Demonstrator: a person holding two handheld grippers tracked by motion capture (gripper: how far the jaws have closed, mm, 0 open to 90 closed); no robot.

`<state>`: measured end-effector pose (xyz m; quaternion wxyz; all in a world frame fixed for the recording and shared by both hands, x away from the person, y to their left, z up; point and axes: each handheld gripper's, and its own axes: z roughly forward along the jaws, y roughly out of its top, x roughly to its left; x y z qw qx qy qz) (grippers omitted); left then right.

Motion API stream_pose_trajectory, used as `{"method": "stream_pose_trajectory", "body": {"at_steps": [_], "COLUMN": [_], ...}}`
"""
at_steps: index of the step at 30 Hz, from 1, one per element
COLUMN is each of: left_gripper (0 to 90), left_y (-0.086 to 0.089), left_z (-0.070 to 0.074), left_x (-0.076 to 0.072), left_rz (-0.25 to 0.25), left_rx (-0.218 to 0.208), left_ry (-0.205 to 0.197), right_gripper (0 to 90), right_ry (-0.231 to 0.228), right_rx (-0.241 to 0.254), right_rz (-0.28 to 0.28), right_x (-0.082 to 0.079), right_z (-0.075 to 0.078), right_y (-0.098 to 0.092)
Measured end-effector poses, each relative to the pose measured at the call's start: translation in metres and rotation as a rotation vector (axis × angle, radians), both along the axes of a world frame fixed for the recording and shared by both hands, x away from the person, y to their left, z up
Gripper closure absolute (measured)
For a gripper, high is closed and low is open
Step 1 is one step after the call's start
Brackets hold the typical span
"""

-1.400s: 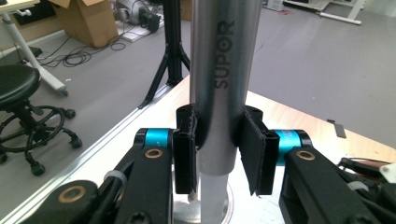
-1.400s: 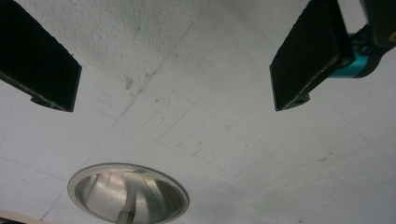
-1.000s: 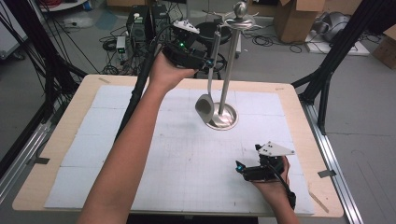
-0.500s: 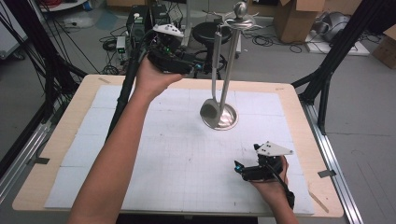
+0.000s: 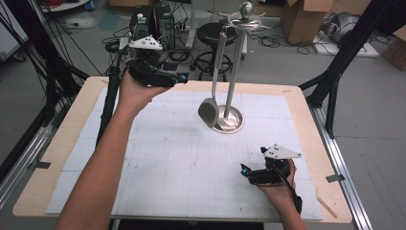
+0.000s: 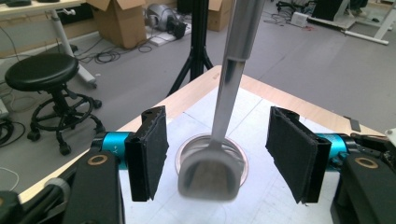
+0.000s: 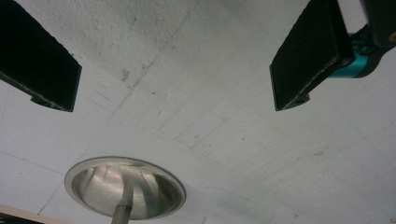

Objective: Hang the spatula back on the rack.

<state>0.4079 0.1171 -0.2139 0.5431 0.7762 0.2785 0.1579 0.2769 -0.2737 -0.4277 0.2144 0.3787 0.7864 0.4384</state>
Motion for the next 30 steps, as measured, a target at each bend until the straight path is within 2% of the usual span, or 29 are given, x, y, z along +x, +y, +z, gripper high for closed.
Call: {"method": "stream_pose_trajectory", "body": {"at_steps": [2,4,6,8,13,19,23,26,30], "left_gripper": [36.7,36.3,36.1,35.1,29.5,24.4,20.5,19.6,17.0], "left_y": [0.006,0.01,0.013,0.016,0.024,0.038,0.051,0.061,0.074], "left_z": [-0.002,-0.005,-0.008,-0.011,-0.018,-0.031,-0.046,-0.059,-0.077], "left_x": [-0.001,-0.003,-0.006,-0.009,-0.015,-0.024,-0.035,-0.046,-0.055], "left_rz": [0.004,0.0,0.01,-0.001,0.014,0.034,0.032,0.025,0.028], "left_rx": [-0.006,0.005,0.017,0.003,-0.001,-0.003,-0.071,-0.088,-0.121], "left_ry": [0.003,0.01,-0.014,-0.018,-0.043,-0.043,-0.066,-0.072,-0.06], "right_gripper": [0.5,0.6,0.6,0.6,0.5,0.5,0.5,0.6,0.6], "right_ry": [-0.001,0.0,0.001,0.002,0.004,0.004,0.007,0.007,0.01], "right_rx": [-0.002,-0.001,-0.004,-0.002,-0.001,-0.002,0.003,0.0,-0.009], "right_rz": [0.001,-0.001,-0.002,-0.002,0.0,0.004,0.001,0.002,0.006], "right_x": [0.0,0.0,0.0,0.0,0.0,0.001,0.001,0.001,0.002], "right_z": [0.0,0.0,0.0,0.0,0.0,-0.001,0.0,-0.001,-0.002], "right_y": [0.0,0.0,0.0,0.0,0.0,0.001,0.001,0.001,0.002]}}
